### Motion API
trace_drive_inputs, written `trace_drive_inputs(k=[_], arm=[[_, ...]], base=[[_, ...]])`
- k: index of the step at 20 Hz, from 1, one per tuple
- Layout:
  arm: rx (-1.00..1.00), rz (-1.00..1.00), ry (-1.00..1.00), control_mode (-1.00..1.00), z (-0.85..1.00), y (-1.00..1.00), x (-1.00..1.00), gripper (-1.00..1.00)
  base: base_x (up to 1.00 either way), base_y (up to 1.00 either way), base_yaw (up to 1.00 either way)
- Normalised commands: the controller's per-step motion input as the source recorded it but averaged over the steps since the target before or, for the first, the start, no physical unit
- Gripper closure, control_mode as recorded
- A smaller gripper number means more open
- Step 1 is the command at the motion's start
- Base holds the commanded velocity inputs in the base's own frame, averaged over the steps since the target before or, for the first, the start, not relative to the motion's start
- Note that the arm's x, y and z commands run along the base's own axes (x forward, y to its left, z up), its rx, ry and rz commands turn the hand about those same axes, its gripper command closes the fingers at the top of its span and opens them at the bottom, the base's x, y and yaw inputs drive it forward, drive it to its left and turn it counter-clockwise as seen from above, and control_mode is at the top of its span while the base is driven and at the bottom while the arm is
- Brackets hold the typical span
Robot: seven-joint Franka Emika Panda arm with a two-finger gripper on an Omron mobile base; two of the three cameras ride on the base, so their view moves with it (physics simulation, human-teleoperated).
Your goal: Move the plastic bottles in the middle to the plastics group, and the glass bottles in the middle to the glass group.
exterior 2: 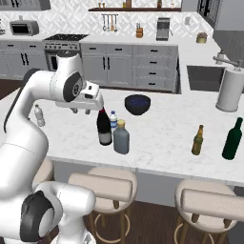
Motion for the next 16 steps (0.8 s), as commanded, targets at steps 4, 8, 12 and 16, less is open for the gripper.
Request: trace_drive_inputs(k=[4,8,12,16], arm=[[0.0,0.0,0.0,-1.0,0.0,-0.34,-0.09,-1.0],[0.0,0.0,0.0,-1.0,0.0,-0.79,-0.2,-1.0],[0.0,0.0,0.0,-1.0,0.0,-0.57,-0.26,-1.0],[0.0,0.0,0.0,-1.0,0.03,-0.07,-0.05,-1.0]], base=[[0.0,0.0,0.0],[0.0,0.0,0.0],[0.0,0.0,0.0],[0.0,0.0,0.0]])
